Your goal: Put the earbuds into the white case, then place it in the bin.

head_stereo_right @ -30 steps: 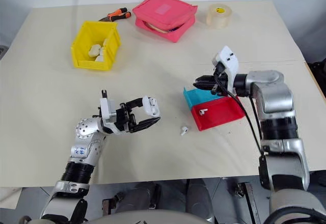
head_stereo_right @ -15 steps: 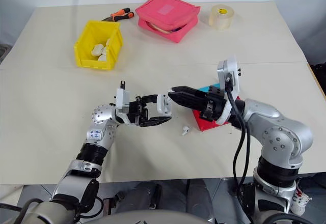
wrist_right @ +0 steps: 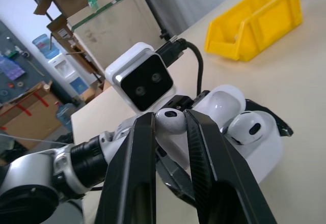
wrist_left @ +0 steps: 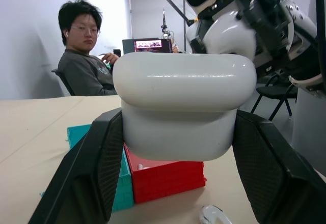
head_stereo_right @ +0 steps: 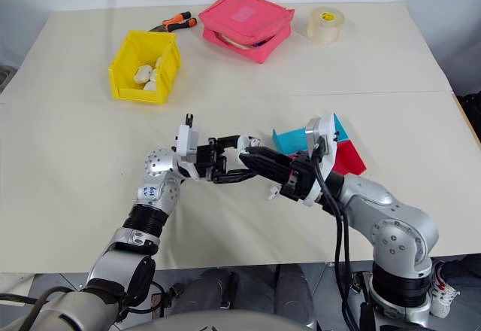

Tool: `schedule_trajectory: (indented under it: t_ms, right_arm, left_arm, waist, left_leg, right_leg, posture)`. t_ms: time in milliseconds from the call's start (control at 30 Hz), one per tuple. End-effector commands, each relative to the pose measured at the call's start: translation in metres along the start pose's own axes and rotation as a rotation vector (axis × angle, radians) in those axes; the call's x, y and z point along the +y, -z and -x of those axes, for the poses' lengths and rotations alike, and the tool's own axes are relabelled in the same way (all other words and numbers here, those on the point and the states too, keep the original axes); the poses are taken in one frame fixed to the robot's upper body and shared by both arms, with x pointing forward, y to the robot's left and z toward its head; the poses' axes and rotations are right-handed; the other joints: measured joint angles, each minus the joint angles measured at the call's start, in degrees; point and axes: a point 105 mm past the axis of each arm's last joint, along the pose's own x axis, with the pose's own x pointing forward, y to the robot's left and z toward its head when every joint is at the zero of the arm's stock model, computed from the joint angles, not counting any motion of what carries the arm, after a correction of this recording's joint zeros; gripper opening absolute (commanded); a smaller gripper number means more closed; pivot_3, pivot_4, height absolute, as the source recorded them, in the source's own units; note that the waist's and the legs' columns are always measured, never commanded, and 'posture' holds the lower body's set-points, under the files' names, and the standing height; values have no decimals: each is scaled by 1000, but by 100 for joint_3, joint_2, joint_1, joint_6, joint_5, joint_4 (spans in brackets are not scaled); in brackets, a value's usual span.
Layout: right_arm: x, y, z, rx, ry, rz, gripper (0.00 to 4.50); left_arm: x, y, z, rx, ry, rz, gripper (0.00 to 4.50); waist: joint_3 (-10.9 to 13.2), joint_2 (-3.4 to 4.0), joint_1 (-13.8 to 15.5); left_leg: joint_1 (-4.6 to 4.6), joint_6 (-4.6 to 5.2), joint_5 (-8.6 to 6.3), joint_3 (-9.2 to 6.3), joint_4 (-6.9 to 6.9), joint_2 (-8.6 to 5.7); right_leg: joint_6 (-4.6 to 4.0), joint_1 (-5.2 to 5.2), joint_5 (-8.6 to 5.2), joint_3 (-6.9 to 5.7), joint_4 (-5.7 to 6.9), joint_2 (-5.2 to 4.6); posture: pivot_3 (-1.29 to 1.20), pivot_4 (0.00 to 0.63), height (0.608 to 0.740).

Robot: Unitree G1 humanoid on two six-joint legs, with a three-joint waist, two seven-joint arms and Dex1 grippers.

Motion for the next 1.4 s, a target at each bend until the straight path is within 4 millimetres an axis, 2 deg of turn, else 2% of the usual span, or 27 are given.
schedule_trajectory:
  t_ms: [33, 400, 567, 900, 1400]
  right_arm:
    - [0, 0, -1, -18, 1, 39, 476]
    - [-10, 10, 3, -29, 50, 60, 476]
    - [-13, 17, 12, -6, 86, 76, 476]
    - [-20, 15, 26, 55, 123, 139, 476]
    - [-17, 15, 13, 164, 42, 225, 476]
  left_arm:
    - [-1, -16, -5, -50, 17, -46, 2799]
    - [-7, -22, -5, -70, 13, -39, 2799]
    - [-4, -25, -2, -76, -7, -41, 2799]
    - [2, -25, 5, -70, -45, -50, 2799]
    - [-5, -19, 3, -53, -1, -63, 2799]
  waist:
    - [0, 0, -1]
    - [0, 0, 4]
    - [0, 0, 9]
    - [0, 0, 18]
    - [0, -1, 23]
  left_leg:
    - [0, 0, 0, 0, 0, 0]
    - [1, 0, 0, -1, 0, -1]
    - [1, 0, 0, -1, 0, -2]
    - [2, 0, 0, 0, -1, -2]
    - [2, 0, 0, 0, -1, 1]
  right_leg:
    - [0, 0, 0, 0, 0, 0]
    - [0, 1, 0, -1, -1, 4]
    - [0, 1, 0, -1, -2, 5]
    - [0, 2, 0, -1, -10, 6]
    - [1, 6, 1, -2, -40, 4]
  posture:
    - [0, 150, 740]
    - [0, 150, 740]
    - [0, 150, 740]
    - [0, 150, 740]
    - [0, 150, 740]
